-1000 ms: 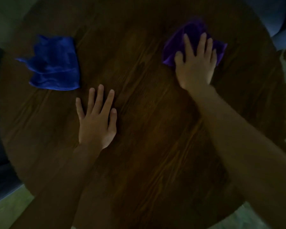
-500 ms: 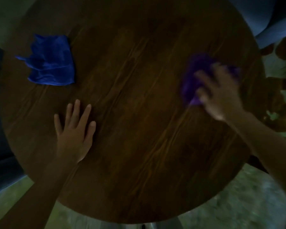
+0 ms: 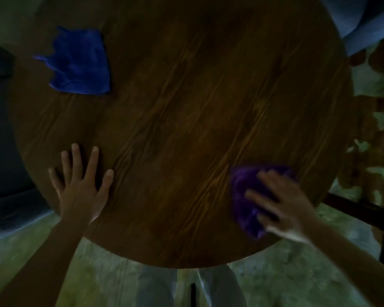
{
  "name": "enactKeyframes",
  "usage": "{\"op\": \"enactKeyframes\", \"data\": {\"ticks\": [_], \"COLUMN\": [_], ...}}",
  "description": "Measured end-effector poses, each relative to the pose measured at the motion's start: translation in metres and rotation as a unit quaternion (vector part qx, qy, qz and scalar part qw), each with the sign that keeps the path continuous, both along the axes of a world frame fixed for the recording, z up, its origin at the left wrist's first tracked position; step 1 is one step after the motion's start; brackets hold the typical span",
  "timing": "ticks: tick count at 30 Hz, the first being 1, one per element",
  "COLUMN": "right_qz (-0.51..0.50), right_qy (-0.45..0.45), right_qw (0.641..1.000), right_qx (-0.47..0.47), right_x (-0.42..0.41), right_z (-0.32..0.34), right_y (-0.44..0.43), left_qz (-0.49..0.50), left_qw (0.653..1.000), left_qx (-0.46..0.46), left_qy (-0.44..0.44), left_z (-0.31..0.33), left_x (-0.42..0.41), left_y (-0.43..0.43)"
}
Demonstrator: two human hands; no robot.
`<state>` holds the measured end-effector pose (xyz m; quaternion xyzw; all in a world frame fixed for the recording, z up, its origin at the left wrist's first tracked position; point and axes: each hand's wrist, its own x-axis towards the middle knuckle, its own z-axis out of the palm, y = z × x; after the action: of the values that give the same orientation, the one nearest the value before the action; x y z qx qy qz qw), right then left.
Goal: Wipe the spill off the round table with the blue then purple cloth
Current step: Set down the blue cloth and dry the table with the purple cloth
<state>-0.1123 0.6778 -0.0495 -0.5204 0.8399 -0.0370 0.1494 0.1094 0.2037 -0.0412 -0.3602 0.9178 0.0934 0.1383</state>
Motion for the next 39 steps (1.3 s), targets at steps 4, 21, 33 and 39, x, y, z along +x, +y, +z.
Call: {"op": "enactKeyframes", "data": {"ticks": [4, 21, 33, 39], "right_qz": [-0.452, -0.093, -0.013, -0.03], "right_qy": [0.021, 0.051, 0.026, 0.0], "right_qw": [0.891, 0.994, 1.0, 0.999], "right_qx": [0.026, 0.022, 0.0, 0.036], "right_x": [-0.039, 0.059, 0.077, 0.081], "right_z": [0.009, 0.003, 0.011, 0.018], "right_y": [-0.047, -0.39, -0.449, -0.45], "left_qz": [-0.01, -0.081, -0.05, -0.048], "left_qw": [1.0, 0.995, 0.997, 0.997], "left_qx": [-0.008, -0.003, -0.006, 0.006], "left_qy": [0.004, 0.058, 0.063, 0.053], "left_z": [-0.004, -0.009, -0.008, 0.0], "left_x": [0.004, 0.051, 0.052, 0.052], "left_y": [-0.005, -0.042, -0.034, -0.032]}}
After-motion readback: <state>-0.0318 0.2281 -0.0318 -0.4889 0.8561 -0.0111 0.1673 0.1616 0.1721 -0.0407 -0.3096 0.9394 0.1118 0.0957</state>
